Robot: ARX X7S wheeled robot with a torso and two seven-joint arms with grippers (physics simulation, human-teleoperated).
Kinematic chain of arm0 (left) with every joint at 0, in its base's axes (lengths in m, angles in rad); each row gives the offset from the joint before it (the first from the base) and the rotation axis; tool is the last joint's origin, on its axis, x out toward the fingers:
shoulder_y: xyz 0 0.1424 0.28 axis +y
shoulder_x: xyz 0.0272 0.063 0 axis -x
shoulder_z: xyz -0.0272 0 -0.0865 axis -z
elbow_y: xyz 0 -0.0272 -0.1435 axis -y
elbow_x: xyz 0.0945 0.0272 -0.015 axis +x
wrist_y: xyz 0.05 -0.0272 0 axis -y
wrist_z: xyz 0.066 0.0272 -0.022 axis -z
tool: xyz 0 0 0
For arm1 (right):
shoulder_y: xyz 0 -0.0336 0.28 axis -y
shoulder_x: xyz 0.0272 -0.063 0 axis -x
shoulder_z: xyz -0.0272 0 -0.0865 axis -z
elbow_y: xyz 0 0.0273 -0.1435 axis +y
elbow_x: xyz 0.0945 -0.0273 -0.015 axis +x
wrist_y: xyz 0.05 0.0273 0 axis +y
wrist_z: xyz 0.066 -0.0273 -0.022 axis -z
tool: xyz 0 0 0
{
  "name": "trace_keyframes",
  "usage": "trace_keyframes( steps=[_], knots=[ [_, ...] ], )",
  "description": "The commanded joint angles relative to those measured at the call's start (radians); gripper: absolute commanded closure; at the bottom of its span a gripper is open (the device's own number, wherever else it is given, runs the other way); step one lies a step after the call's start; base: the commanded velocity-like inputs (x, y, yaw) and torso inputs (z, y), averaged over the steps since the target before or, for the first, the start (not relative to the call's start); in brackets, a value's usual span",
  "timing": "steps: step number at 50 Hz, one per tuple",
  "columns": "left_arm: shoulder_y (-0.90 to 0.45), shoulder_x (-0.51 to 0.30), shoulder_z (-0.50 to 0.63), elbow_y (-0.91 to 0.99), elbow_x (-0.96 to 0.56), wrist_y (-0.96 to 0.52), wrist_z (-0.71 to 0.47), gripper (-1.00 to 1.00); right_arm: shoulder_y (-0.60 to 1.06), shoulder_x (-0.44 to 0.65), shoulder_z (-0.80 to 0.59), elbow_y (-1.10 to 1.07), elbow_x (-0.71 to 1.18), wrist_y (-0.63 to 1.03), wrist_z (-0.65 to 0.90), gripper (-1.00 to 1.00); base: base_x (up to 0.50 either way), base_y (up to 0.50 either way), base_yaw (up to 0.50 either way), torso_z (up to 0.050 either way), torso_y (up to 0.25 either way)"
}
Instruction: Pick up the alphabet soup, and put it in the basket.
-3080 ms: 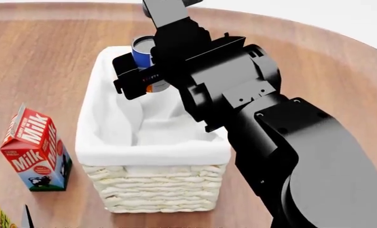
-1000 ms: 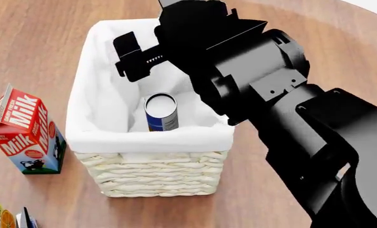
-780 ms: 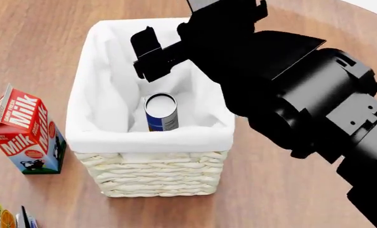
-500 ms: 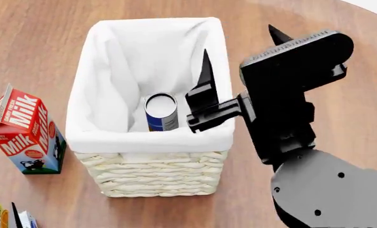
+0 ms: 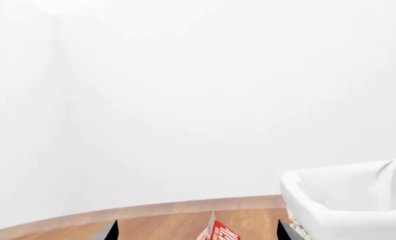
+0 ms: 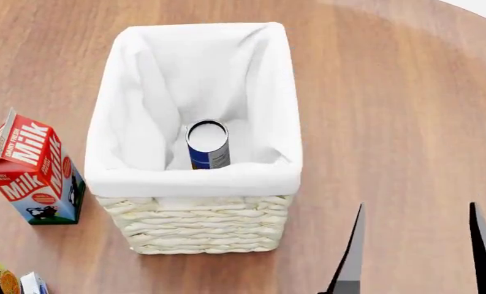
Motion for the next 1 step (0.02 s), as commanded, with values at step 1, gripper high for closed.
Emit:
trace_keyframes(
  steps=[1],
  knots=[
    [0.027,-0.002,-0.019,0.011,0.057,0.064,-0.042,-1.00,-0.091,-0.021,0.005,0.036,-0.136,-0.095,0.078,-1.00,0.00,0.00,0.00,0.000,0.000]
  ],
)
